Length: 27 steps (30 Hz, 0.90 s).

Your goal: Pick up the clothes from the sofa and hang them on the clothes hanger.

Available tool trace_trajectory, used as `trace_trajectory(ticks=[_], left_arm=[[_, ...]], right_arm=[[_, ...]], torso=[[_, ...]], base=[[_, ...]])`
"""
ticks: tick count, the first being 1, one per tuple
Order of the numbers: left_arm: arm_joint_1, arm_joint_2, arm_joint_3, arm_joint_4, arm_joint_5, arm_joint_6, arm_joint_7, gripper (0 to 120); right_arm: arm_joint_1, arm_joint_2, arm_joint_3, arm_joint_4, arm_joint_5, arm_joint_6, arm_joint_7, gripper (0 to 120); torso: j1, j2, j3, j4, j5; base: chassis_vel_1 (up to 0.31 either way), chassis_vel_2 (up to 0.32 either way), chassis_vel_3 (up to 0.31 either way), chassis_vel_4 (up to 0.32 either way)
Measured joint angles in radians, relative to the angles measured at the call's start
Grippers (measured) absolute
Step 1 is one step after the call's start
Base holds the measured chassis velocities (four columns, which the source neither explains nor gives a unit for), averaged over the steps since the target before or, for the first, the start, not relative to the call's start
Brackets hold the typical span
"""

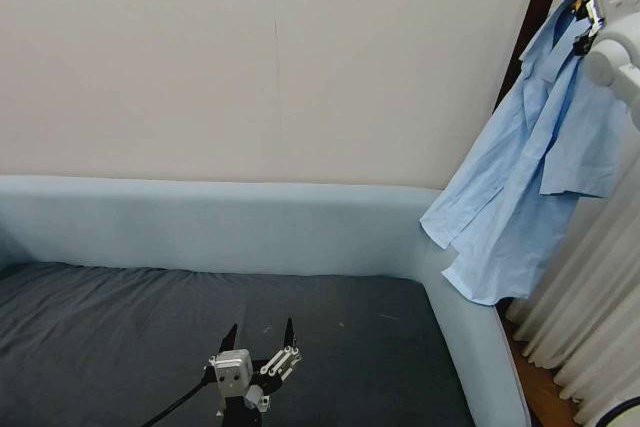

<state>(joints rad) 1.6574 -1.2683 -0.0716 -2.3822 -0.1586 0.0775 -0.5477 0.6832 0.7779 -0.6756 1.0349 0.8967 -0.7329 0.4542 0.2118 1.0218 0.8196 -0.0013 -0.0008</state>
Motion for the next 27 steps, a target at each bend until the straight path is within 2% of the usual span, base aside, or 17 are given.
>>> trace_trajectory(ticks=[3,6,7,10,11,14,19,27], left_arm=[[0.008,-0.002,0.001,-0.004,0.004,-0.002,0.000,100],[0.028,0.016,-0.005,-0.012,0.007,-0.017,-0.001,100],[0.028,0.016,-0.005,-0.012,0.007,-0.017,-0.001,100],[0.037,0.031,-0.032,-0.029,0.004,-0.024,-0.004,100],[0.037,0.031,-0.032,-0.029,0.004,-0.024,-0.004,100],[0.057,0.038,-0.043,-0.052,0.003,-0.025,-0.009,100],[0.082,0.046,-0.056,-0.079,0.004,-0.026,-0.009,100],[0.093,0.051,-0.076,-0.104,0.003,-0.026,-0.009,100]], right_arm=[[0.018,0.036,-0.002,-0.048,0.025,0.000,0.011,7],[0.053,0.111,-0.011,-0.138,0.049,0.001,0.022,7],[0.053,0.111,-0.011,-0.138,0.049,0.001,0.022,7],[0.092,0.197,-0.017,-0.251,0.052,0.009,0.026,7],[0.092,0.197,-0.017,-0.251,0.052,0.009,0.026,7],[0.121,0.260,-0.017,-0.352,0.052,0.012,0.022,7],[0.134,0.319,0.021,-0.460,0.052,0.015,0.022,7],[0.130,0.345,0.057,-0.530,0.062,0.015,0.036,7]], torso=[[0.000,0.000,0.000,-0.0001,0.0003],[0.000,0.000,0.000,-0.0001,0.0002],[0.000,0.000,0.000,-0.0001,0.0002],[0.000,0.000,0.000,0.0006,-0.0004],[0.000,0.000,0.000,0.0006,-0.0004],[0.000,0.000,0.000,0.0001,-0.0002],[0.000,0.000,0.000,0.0003,0.0000],[0.000,0.000,0.000,0.0000,0.0002]], base=[[0.000,0.000,0.000,0.000],[0.000,0.000,0.000,0.000],[0.000,0.000,0.000,0.000],[0.000,0.000,0.000,0.000],[0.000,0.000,0.000,0.000],[0.000,0.000,0.000,0.000],[0.000,0.000,0.000,0.000],[0.000,0.000,0.000,0.000]])
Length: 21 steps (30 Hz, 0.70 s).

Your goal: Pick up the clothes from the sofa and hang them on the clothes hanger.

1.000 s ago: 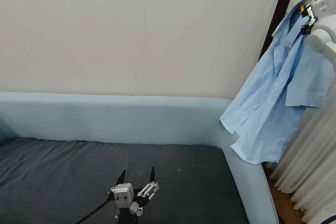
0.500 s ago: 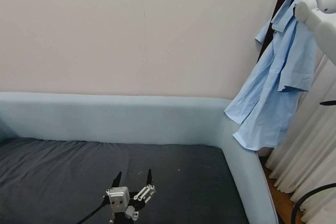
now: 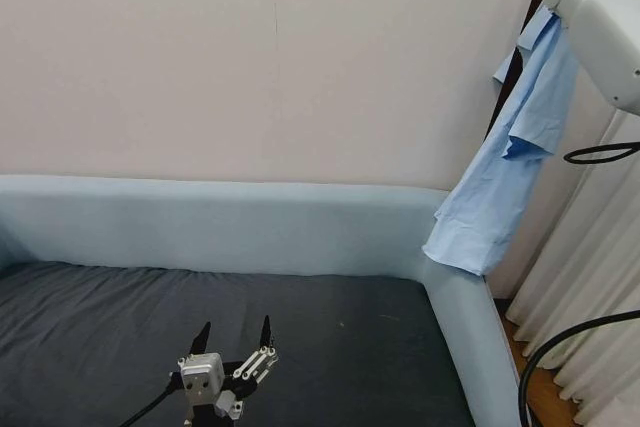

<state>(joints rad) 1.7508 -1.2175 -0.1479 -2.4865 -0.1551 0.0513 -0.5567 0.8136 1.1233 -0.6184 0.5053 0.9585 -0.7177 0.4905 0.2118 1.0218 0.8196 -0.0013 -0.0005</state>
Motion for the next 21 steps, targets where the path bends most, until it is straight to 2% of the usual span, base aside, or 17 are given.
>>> trace_trajectory(ticks=[3,8,13,16,21], left_arm=[[0.007,-0.003,0.003,-0.003,0.000,-0.001,0.007,100],[-0.002,-0.008,0.019,0.006,-0.005,0.000,0.002,100],[-0.010,0.002,0.008,0.006,-0.030,0.003,-0.001,100],[-0.010,0.008,-0.002,0.001,-0.039,0.003,-0.003,100],[-0.010,0.018,-0.014,-0.010,-0.047,0.003,-0.003,100]], right_arm=[[0.004,0.012,0.008,-0.038,0.000,0.007,-0.001,7],[0.052,0.112,0.070,-0.204,-0.044,0.017,-0.010,7],[0.079,0.163,0.093,-0.261,-0.058,0.019,-0.016,7],[0.081,0.168,0.104,-0.278,-0.047,0.010,-0.004,7],[0.060,0.131,0.107,-0.254,0.023,-0.008,0.043,7]], torso=[[0.000,0.000,0.000,0.0000,0.0002],[0.000,0.000,0.000,0.0003,-0.0003],[0.000,0.000,0.000,0.0007,-0.0007],[0.000,0.000,0.000,0.0004,-0.0006],[0.000,0.000,0.000,-0.0001,0.0005]], base=[[0.000,0.000,0.000,0.000],[0.000,0.000,0.000,0.000],[0.000,0.000,0.000,0.000],[0.000,0.000,0.000,0.000],[0.000,0.000,0.000,0.000]])
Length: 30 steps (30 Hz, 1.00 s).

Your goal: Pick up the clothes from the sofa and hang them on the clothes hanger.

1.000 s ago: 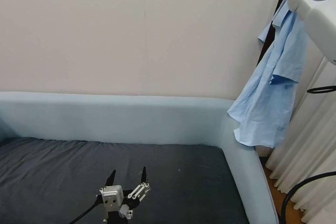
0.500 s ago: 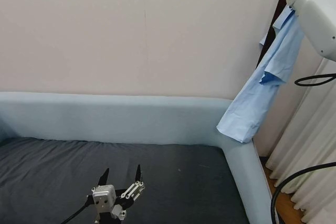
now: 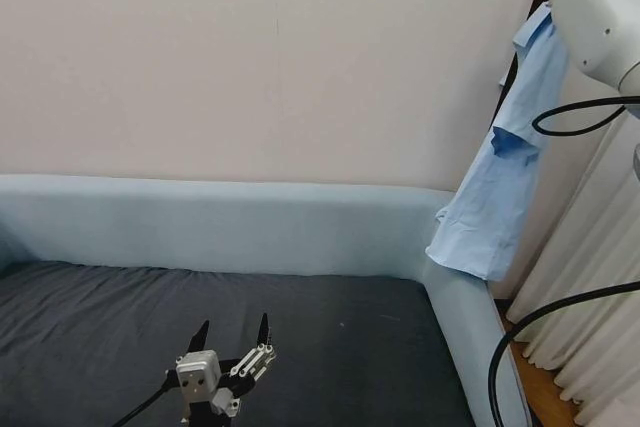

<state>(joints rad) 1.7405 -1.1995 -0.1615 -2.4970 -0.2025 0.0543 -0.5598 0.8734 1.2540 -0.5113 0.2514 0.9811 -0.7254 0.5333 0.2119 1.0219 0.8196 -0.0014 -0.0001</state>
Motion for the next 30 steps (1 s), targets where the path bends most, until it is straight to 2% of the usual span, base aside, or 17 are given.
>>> trace_trajectory(ticks=[12,14,16,18,21,22,24,25,26,27,30], left_arm=[[0.007,-0.002,0.030,0.001,0.021,-0.005,0.004,100],[0.011,-0.005,0.032,0.001,0.029,-0.010,0.004,100],[0.012,-0.005,0.032,0.001,0.030,-0.011,0.004,100],[0.014,-0.009,0.032,0.000,0.033,-0.013,0.004,100],[0.015,-0.016,0.032,0.000,0.035,-0.014,0.004,100],[0.015,-0.016,0.032,0.000,0.035,-0.014,0.004,100],[0.009,-0.013,0.029,0.005,0.038,-0.016,0.004,100],[0.006,-0.010,0.024,0.008,0.038,-0.017,0.003,100],[0.002,-0.006,0.020,0.012,0.038,-0.018,0.002,100],[0.002,-0.006,0.020,0.012,0.038,-0.018,0.002,100],[-0.011,-0.002,0.017,0.022,0.038,-0.019,0.001,100]], right_arm=[[-0.029,-0.041,-0.007,0.060,0.079,-0.002,0.015,7],[-0.039,-0.047,-0.023,0.080,0.083,-0.003,-0.003,14],[-0.040,-0.049,-0.026,0.083,0.083,-0.003,-0.007,15],[-0.047,-0.060,-0.045,0.107,0.074,-0.003,-0.028,23],[-0.066,-0.109,-0.106,0.213,0.055,-0.003,-0.057,38],[-0.066,-0.109,-0.106,0.213,0.055,-0.003,-0.057,38],[-0.095,-0.204,-0.161,0.431,0.069,-0.004,-0.052,48],[-0.106,-0.247,-0.167,0.516,0.072,-0.004,-0.043,53],[-0.115,-0.293,-0.171,0.600,0.085,-0.004,-0.030,58],[-0.115,-0.293,-0.171,0.600,0.085,-0.004,-0.030,58],[-0.147,-0.406,-0.166,0.805,0.120,0.002,-0.005,70]], torso=[[0.000,0.000,0.000,0.0000,-0.0002],[0.000,0.000,0.000,0.0001,-0.0005],[0.000,0.000,0.000,0.0002,-0.0005],[0.000,0.000,0.000,0.0006,-0.0006],[0.000,0.000,0.000,0.0003,-0.0006],[0.000,0.000,0.000,0.0003,-0.0006],[0.000,0.000,0.000,0.0002,-0.0003],[0.000,0.000,0.000,0.0011,-0.0006],[0.000,0.000,0.000,0.0008,-0.0009],[0.000,0.000,0.000,0.0008,-0.0009],[0.000,0.000,0.000,0.0001,-0.0003]], base=[[0.000,0.000,0.000,0.000],[0.000,0.000,0.000,0.000],[0.000,0.000,0.000,0.000],[0.000,0.000,0.000,0.000],[0.000,0.000,0.000,0.000],[0.000,0.000,0.000,0.000],[0.000,0.000,0.000,0.000],[0.000,0.000,0.000,0.000],[0.000,0.000,0.000,0.000],[0.000,0.000,0.000,0.000],[0.000,0.000,0.000,0.000]])
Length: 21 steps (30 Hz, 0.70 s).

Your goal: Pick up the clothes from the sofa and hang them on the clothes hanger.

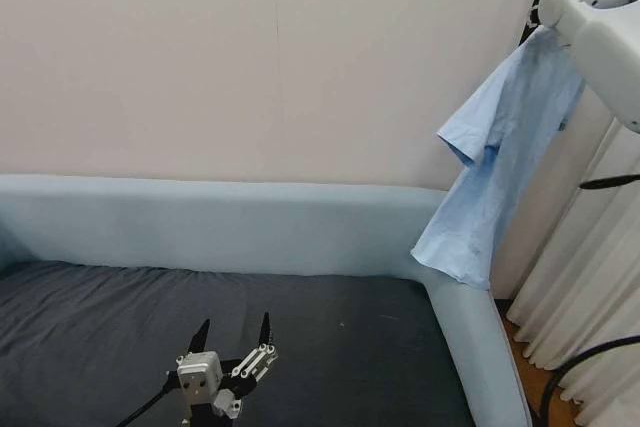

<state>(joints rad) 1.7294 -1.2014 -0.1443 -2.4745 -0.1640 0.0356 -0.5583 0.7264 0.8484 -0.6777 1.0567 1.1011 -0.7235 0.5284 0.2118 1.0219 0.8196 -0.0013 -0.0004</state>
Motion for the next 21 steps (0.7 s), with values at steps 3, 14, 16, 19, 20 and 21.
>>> trace_trajectory(ticks=[3,14,16,19,20,21], left_arm=[[-0.023,-0.002,0.004,0.023,-0.003,-0.002,0.002,100],[-0.092,-0.023,0.017,0.169,-0.018,-0.146,0.098,100],[-0.093,-0.024,0.014,0.182,-0.020,-0.155,0.107,100],[-0.086,-0.043,-0.007,0.217,-0.006,-0.202,0.130,100],[-0.087,-0.048,-0.010,0.227,-0.002,-0.210,0.137,100],[-0.087,-0.048,-0.010,0.227,-0.002,-0.210,0.137,100]], right_arm=[[-0.069,-0.125,0.041,0.226,0.027,0.055,0.004,81],[-0.985,-0.520,0.690,0.871,0.008,0.462,-0.073,100],[-1.102,-0.525,0.748,0.906,-0.016,0.495,-0.074,100],[-1.471,-0.445,1.001,0.987,-0.090,0.526,-0.069,100],[-1.590,-0.395,1.110,1.005,-0.138,0.533,-0.083,100],[-1.590,-0.395,1.110,1.005,-0.138,0.533,-0.083,100]], torso=[[0.000,0.000,0.000,-0.0007,0.0000],[0.000,0.000,0.000,-0.0008,-0.0003],[0.000,0.000,0.000,-0.0004,-0.0013],[0.000,0.000,0.000,0.0015,0.0002],[0.000,0.000,0.000,0.0018,-0.0004],[0.000,0.000,0.000,0.0018,-0.0004]], base=[[0.000,0.000,0.000,0.000],[0.000,0.000,0.000,0.000],[0.000,0.000,0.000,0.000],[0.000,0.000,0.000,0.000],[0.000,0.000,0.000,0.000],[0.000,0.000,0.000,0.000]])
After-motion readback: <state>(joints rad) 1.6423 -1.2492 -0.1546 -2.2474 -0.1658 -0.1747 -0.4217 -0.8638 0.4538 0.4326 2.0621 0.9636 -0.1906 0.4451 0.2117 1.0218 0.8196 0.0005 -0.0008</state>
